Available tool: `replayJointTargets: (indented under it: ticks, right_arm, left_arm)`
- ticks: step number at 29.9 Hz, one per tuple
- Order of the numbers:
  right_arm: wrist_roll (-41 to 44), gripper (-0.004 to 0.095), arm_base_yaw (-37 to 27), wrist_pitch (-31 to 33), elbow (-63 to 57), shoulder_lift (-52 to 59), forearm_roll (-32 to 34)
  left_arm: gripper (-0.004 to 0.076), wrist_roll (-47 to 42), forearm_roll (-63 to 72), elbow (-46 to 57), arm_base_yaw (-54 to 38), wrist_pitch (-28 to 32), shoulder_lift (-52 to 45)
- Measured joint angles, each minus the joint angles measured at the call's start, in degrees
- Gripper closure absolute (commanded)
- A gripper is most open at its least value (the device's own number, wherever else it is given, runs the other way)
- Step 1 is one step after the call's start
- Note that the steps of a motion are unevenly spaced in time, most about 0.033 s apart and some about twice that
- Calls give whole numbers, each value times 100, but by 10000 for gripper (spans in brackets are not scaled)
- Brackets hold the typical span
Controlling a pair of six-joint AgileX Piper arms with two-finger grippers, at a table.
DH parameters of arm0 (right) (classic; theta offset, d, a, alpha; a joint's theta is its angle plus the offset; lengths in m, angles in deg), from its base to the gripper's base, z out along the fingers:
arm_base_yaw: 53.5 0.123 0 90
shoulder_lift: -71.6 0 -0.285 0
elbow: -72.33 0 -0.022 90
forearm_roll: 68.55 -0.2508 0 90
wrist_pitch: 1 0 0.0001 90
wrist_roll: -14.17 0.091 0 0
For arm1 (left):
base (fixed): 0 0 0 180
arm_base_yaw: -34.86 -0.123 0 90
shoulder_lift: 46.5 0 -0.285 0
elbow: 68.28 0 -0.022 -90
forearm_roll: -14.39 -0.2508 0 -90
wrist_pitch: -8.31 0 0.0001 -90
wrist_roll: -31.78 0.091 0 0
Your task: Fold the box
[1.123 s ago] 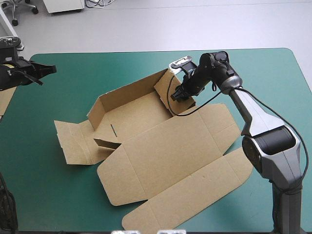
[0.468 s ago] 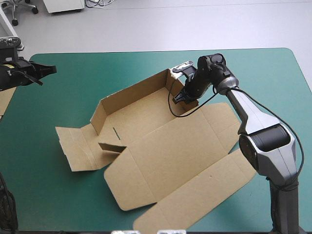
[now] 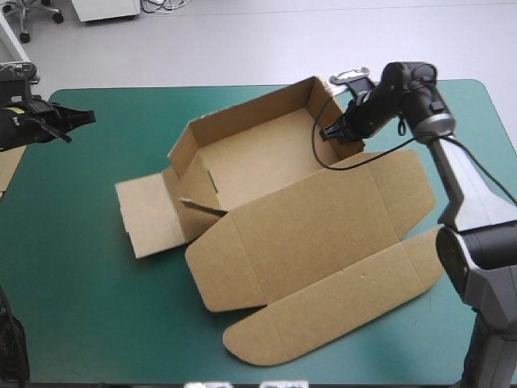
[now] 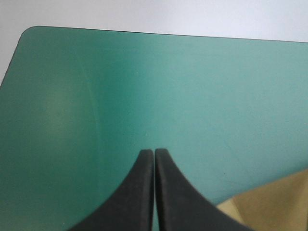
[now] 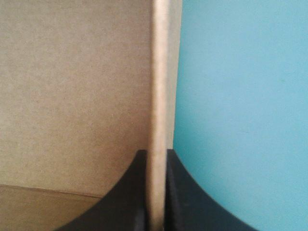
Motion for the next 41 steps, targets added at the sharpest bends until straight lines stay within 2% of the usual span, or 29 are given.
replayJointTargets:
  ticks: [4, 11, 14, 21, 26, 41]
  right_arm:
    - [118, 905, -544, 8, 0, 466, -316]
    - [-200, 905, -1487, 8, -458, 1171, -1936]
    - [-373, 905, -1670, 8, -606, 1330, -2373]
    - [-513, 906, -1933, 8, -651, 1507, -2674]
    - [-574, 907, -2034, 8, -656, 1516, -2937]
    - [-668, 908, -2034, 8, -819, 1534, -3172]
  left_arm:
    - [727, 17, 40, 0, 0, 0, 0]
    - [727, 54, 111, 0, 0, 0, 0]
    - [727, 72, 138, 0, 0, -11, 0]
    - [727, 137, 363, 0, 0, -174, 0]
    - [727, 527, 1288, 150, 0, -484, -5]
    - [727, 1762, 3896, 389, 0, -1424, 102]
